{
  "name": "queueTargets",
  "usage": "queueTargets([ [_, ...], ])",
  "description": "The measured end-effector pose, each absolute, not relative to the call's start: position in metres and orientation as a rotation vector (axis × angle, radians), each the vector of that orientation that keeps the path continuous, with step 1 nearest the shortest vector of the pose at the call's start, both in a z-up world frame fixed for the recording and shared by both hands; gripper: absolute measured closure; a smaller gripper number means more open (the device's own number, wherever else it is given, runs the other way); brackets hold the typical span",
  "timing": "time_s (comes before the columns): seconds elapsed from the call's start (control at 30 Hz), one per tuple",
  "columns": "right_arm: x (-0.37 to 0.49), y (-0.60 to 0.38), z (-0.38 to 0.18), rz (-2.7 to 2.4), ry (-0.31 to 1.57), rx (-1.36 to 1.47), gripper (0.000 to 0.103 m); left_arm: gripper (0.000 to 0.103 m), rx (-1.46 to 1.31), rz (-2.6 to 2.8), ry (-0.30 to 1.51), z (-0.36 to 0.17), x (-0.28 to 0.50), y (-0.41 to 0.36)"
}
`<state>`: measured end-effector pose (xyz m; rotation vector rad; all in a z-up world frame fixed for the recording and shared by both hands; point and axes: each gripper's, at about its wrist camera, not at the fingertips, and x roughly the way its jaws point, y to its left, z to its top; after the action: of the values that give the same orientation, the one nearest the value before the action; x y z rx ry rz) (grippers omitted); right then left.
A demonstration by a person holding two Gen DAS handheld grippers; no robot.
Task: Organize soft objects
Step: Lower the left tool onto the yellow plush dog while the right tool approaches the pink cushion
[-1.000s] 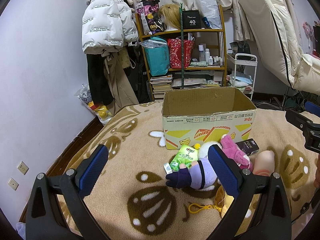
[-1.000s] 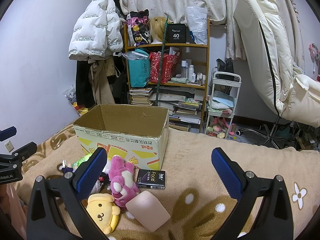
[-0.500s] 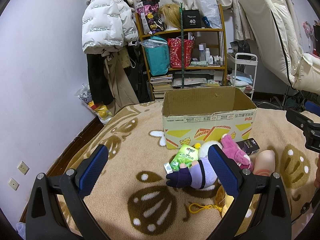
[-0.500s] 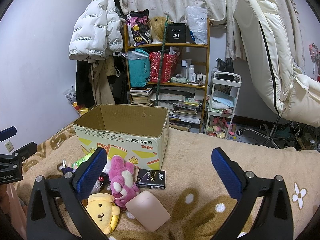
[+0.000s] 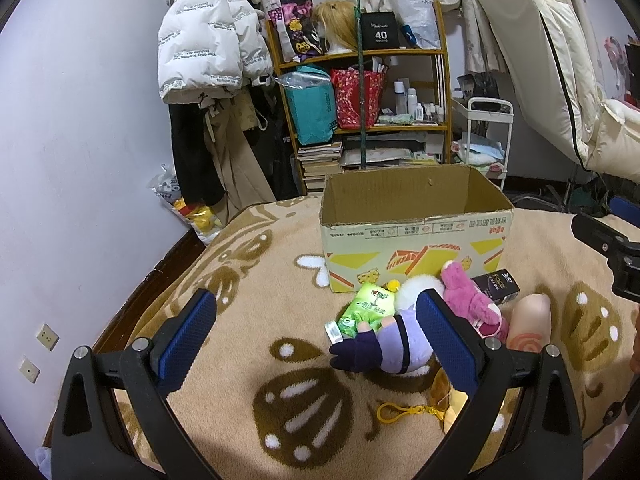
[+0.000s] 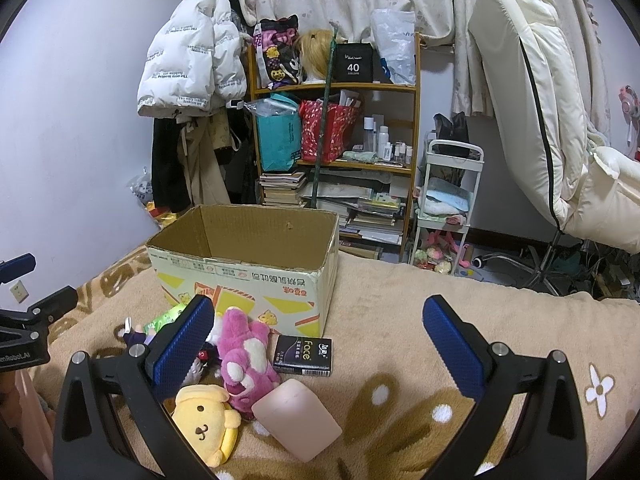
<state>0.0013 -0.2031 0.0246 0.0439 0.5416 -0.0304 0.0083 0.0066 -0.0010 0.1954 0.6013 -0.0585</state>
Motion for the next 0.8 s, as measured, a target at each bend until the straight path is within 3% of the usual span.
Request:
queueTargets([
  [0.8,0.038,-0.212,-0.011,0.066,0.822,0.171,0.0,0.004,0.209,-0.203,0.844,-0.052,0.037,-0.061],
])
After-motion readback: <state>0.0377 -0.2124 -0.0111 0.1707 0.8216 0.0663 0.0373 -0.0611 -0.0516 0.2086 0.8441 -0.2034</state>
